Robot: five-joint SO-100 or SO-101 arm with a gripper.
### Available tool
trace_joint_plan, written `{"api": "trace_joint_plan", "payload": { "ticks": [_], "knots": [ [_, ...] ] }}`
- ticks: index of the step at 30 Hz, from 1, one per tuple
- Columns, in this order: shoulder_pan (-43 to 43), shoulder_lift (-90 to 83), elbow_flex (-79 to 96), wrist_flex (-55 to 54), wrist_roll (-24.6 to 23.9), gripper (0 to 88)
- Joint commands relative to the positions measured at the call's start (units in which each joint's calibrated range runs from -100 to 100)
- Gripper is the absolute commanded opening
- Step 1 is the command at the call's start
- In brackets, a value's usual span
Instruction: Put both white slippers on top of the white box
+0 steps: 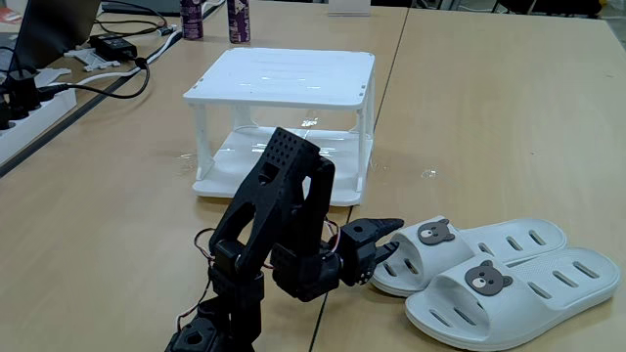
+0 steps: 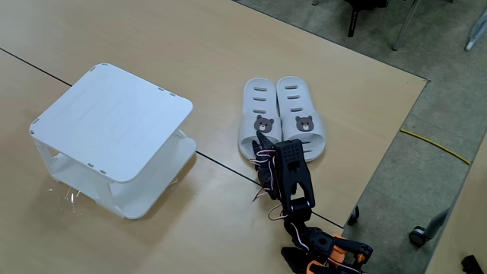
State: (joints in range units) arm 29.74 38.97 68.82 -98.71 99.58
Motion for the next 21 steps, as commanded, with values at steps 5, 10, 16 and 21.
{"api": "trace_joint_plan", "payload": {
  "ticks": [5, 10, 16, 21],
  "knots": [
    [7.5, -0.2, -15.5, 13.3, 0.4, 16.6],
    [7.2, -0.6, -22.7, 19.9, 0.4, 16.7],
    [6.4, -0.3, -26.8, 24.6, 0.4, 16.7],
    [6.4, -0.2, -29.4, 26.6, 0.4, 16.6]
  ]
}}
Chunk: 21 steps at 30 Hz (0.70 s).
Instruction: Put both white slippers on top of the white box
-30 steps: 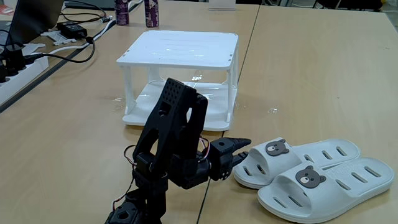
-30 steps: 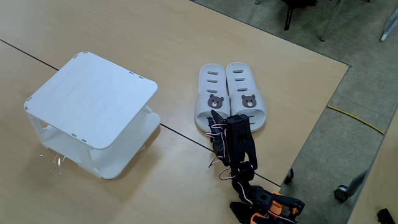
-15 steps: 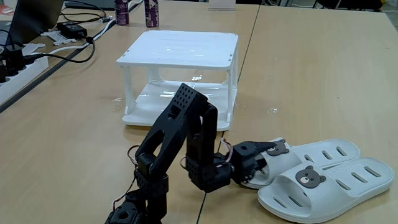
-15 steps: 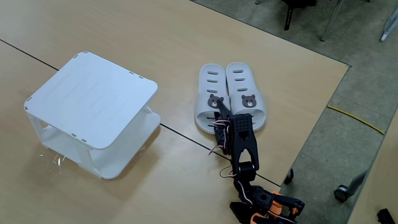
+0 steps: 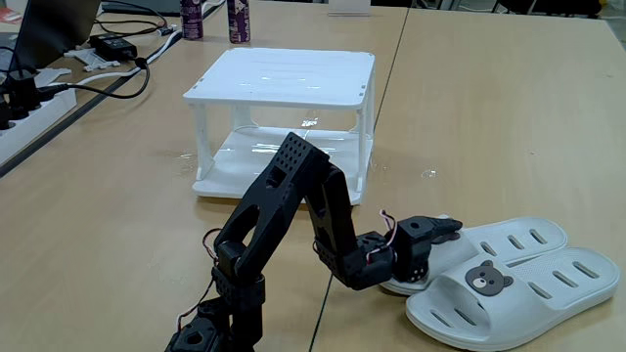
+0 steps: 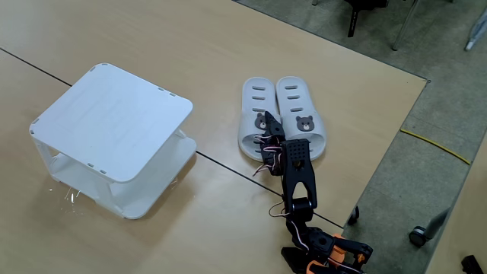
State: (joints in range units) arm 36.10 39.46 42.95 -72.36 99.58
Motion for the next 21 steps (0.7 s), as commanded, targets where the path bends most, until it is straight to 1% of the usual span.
{"api": "trace_joint_plan", "payload": {
  "ticks": [1, 3, 4, 5, 6, 10, 12, 18, 21],
  "knots": [
    [0.0, -0.8, -3.5, 0.2, 0.4, 15.9],
    [0.0, -1.0, -3.2, 0.2, 0.4, 15.7],
    [0.0, -1.1, -2.8, 0.2, 0.4, 13.8],
    [0.0, -1.2, -2.5, 0.2, 0.4, 3.4],
    [0.0, -1.3, -2.0, 0.2, 0.4, 0.5],
    [-0.7, -4.1, -1.9, 0.2, 0.4, 0.8],
    [-1.0, -7.7, -3.3, 3.2, 0.4, 0.8],
    [-0.3, -29.5, -12.1, 29.3, 0.4, 0.8],
    [-0.3, -39.0, -20.6, 44.6, 0.4, 0.8]
  ]
}}
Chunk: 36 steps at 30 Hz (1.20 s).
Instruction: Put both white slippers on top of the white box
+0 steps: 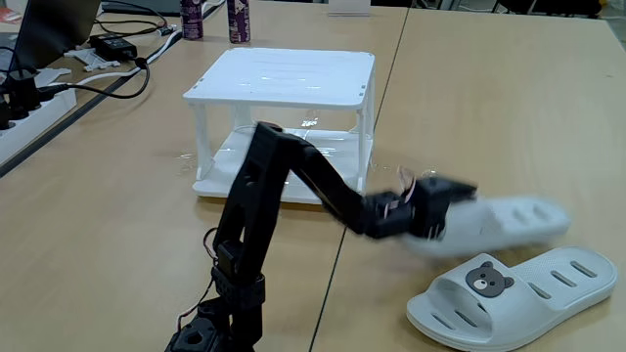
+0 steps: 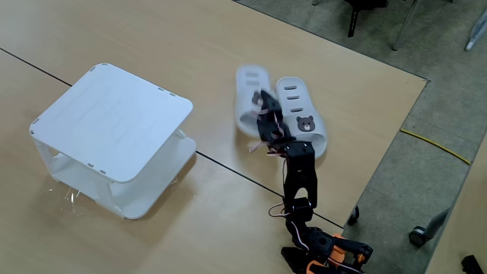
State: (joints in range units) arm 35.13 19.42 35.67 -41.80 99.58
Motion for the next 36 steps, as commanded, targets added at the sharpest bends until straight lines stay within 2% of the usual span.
{"api": "trace_joint_plan", "payload": {
  "ticks": [1, 10, 13, 18, 24, 27, 36],
  "knots": [
    [0.6, -21.0, -16.1, 18.0, 0.4, 0.8],
    [0.3, -26.4, -51.7, 50.7, 0.4, 0.8],
    [0.5, -26.5, -61.5, 57.9, 0.4, 0.8],
    [0.5, -26.5, -70.5, 65.7, 0.4, 0.8],
    [-0.6, -26.4, -70.4, 66.0, 0.4, 0.8],
    [-7.3, -26.3, -70.3, 66.0, 0.4, 0.8],
    [-34.1, -26.2, -68.6, 66.0, 0.4, 0.8]
  ]
}}
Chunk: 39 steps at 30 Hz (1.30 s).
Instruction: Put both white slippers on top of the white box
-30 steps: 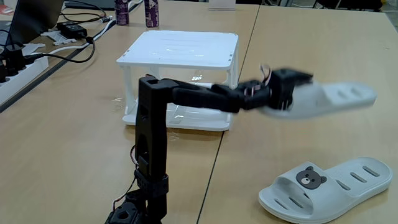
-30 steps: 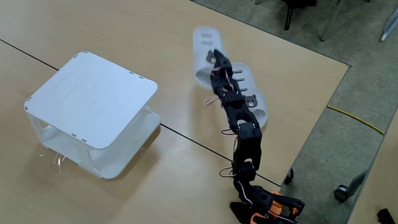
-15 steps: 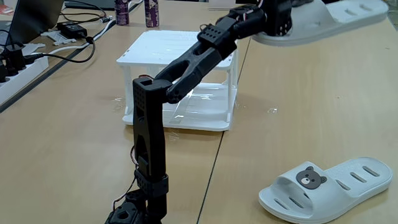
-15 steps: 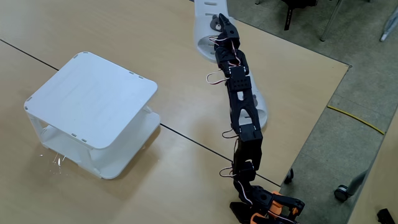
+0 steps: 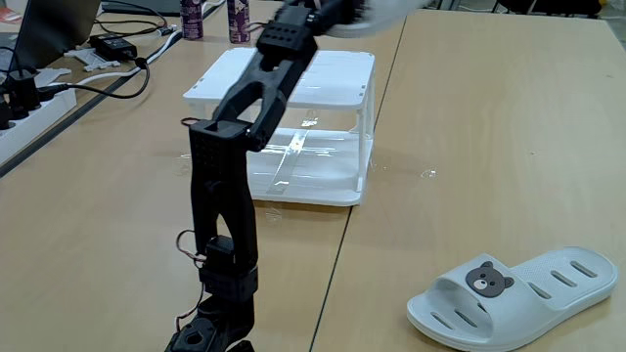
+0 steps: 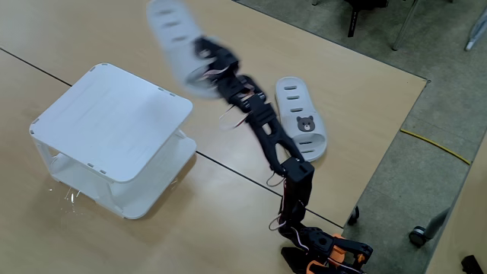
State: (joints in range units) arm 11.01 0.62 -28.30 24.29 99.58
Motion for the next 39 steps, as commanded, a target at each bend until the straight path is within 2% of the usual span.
{"api": "trace_joint_plan", "payload": {
  "ticks": [1, 5, 10, 16, 27, 39],
  "knots": [
    [-12.7, -7.5, -4.5, -0.1, 0.4, 0.8],
    [-21.9, -7.5, -4.5, -0.1, 0.4, 0.8],
    [-27.0, -7.5, -4.5, -0.1, 0.4, 0.8],
    [-27.0, -6.6, -4.3, -0.2, 0.4, 0.8],
    [-26.2, 6.1, -5.4, -1.0, 0.4, 0.8],
    [-22.9, 30.8, -33.2, -1.0, 0.4, 0.8]
  ]
}}
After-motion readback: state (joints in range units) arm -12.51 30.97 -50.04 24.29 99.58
